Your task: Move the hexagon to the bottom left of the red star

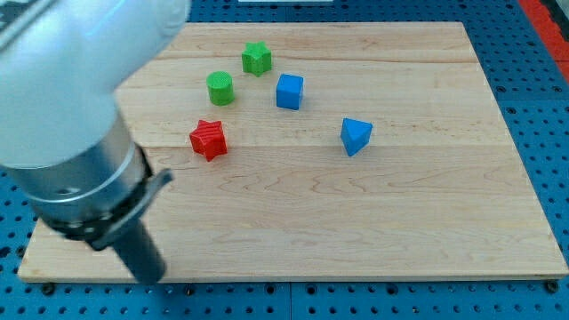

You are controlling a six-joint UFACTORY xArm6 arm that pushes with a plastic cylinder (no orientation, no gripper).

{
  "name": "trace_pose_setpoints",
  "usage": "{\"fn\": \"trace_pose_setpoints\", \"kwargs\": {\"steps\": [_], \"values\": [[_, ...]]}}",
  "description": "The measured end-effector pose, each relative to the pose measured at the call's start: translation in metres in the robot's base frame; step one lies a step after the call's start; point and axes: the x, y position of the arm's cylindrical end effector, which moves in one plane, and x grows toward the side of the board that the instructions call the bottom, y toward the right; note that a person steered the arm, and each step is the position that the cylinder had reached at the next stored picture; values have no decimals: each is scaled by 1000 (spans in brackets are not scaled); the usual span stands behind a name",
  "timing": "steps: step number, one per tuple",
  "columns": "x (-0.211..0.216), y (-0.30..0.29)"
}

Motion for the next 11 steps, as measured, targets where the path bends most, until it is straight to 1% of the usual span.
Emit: {"fn": "trace_pose_setpoints", "kwargs": {"steps": [1,2,3,4,5,8,9,10,11], "values": [[-1,-83],[-15,-138],[-64,-126],[-97,-84],[-87,-23],[-108,-99],[-143,-75],[-166,-36],[-158,39]]}}
